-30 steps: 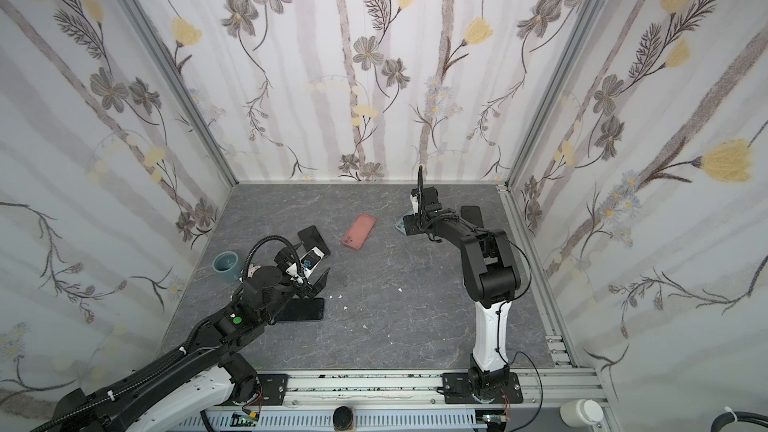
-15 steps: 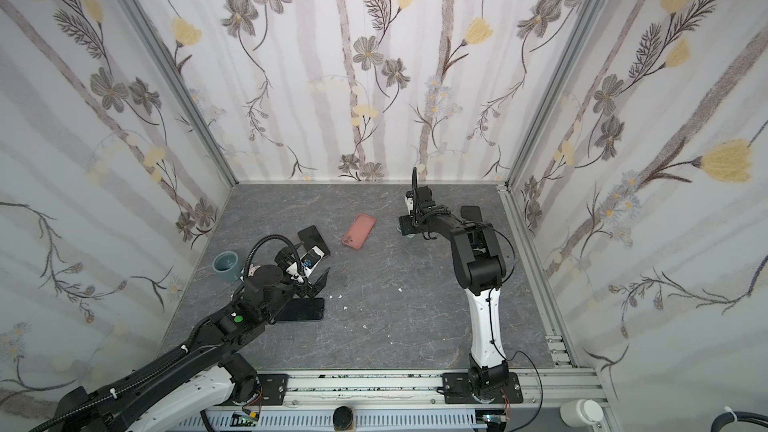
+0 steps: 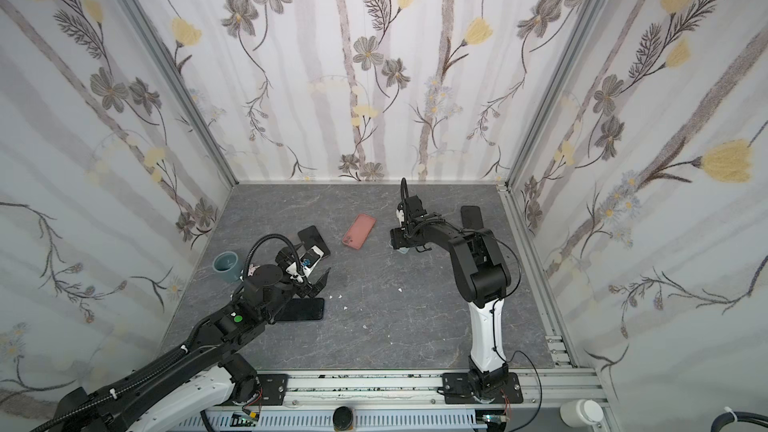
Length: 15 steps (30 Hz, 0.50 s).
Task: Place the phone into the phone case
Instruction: 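Move the right gripper to the empty pale blue case and grip its edge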
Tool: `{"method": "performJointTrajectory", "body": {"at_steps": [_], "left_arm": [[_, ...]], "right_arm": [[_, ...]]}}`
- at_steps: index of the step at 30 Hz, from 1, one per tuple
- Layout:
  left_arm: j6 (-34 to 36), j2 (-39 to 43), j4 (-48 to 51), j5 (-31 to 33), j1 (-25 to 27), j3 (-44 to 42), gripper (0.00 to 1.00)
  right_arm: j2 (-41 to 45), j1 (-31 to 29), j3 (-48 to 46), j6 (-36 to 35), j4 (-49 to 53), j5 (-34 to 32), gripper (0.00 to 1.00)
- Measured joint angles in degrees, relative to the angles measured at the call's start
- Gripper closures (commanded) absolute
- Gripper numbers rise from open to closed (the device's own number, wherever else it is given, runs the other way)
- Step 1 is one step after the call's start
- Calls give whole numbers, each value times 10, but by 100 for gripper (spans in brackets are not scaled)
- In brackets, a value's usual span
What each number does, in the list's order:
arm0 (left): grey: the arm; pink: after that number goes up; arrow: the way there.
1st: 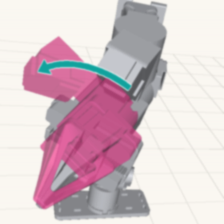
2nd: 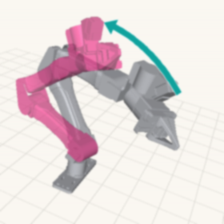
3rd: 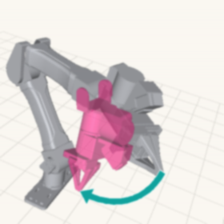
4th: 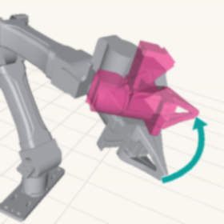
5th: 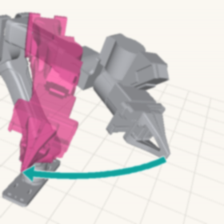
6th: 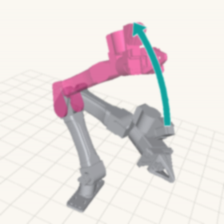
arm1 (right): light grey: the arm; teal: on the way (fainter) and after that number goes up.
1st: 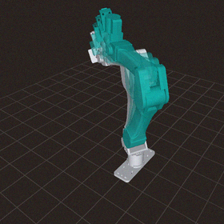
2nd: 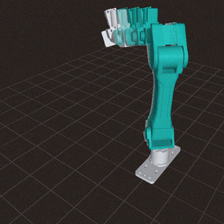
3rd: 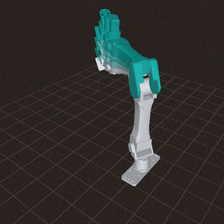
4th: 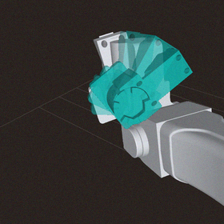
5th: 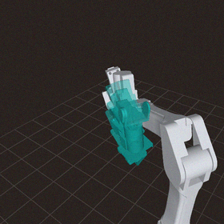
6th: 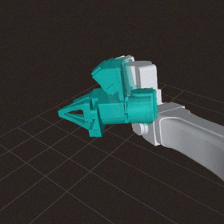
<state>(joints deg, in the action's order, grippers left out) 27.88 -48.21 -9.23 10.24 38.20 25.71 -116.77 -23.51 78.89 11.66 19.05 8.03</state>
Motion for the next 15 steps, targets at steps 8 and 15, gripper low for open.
{"method": "performJointTrajectory", "body": {"at_steps": [8, 15], "left_arm": [[-6, -12, 0, 1, 0, 0, 0], [-5, -13, 0, 7, 0, 0, 0]], "right_arm": [[19, -60, -26, 47, -26, 64, 30], [24, -83, -17, 72, -45, 106, 30]]}}
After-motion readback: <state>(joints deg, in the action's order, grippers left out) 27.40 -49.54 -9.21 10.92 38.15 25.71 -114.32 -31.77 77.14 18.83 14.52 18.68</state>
